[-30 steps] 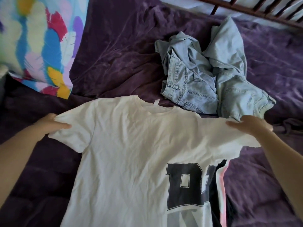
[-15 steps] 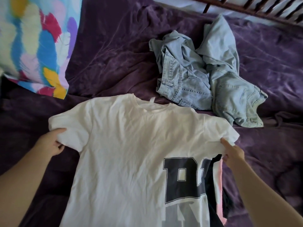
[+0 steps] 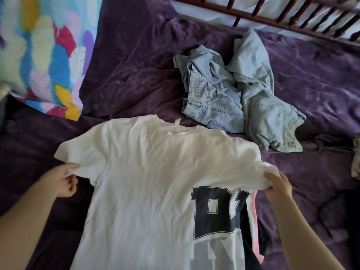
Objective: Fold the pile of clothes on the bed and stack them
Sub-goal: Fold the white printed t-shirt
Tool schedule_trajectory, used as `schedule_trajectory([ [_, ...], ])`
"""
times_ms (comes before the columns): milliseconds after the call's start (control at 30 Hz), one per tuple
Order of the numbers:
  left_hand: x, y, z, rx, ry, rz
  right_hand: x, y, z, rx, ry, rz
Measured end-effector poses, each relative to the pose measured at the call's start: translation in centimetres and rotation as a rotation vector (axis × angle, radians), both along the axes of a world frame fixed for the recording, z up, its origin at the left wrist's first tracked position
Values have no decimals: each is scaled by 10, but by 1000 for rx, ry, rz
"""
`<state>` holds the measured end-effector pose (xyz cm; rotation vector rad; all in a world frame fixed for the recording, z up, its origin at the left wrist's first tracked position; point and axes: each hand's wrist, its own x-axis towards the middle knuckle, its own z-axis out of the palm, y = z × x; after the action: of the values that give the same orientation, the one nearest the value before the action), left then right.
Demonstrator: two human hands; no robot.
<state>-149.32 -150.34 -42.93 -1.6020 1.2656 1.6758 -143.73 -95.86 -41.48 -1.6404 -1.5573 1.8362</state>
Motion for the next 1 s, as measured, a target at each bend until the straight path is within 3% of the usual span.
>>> schedule_trajectory([
  [67, 3, 0, 2, -37, 75, 140, -3, -4, 8, 229, -88, -176],
  [133, 8, 1, 1, -56, 193, 265, -8, -26, 21, 547, -206, -70],
  [167, 11, 2, -1, -55, 256, 300, -9, -44, 28, 798, -221, 134],
  [233, 14, 8, -4, -66, 371, 319, -9, -72, 21, 1249, -32, 721],
  [300, 16, 17, -3, -261, 451, 178, 2, -86, -8, 1463, 71, 1285],
  [367, 17, 29, -1, -495, 533, -16, 14, -94, -24, 1439, -126, 1683],
  [433, 15, 42, 0, -607, 617, -173, 18, -100, -27, 1257, -416, 1884],
  [567, 18, 59, -2, -871, 641, -454, 16, -105, -28, 1252, -534, 1837],
  [633, 19, 68, -2, -1028, 771, -607, 15, -105, -27, 1252, -591, 1821],
  [700, 22, 83, 1, -1100, 1029, -899, 15, -104, -31, 1195, -529, 1811],
  [767, 28, 95, -3, -1088, 1147, -1323, 14, -105, -29, 1116, -558, 1843],
  [833, 34, 104, -12, -952, 977, -1622, 9, -109, -25, 1097, -599, 1852],
  [867, 38, 104, -22, -877, 828, -1645, 8, -111, -23, 1097, -620, 1864],
  [933, 44, 100, -35, -692, 606, -1557, 5, -113, -21, 1071, -634, 1867],
  [1000, 43, 95, -38, -751, 626, -1435, 2, -115, -18, 1070, -628, 1852],
])
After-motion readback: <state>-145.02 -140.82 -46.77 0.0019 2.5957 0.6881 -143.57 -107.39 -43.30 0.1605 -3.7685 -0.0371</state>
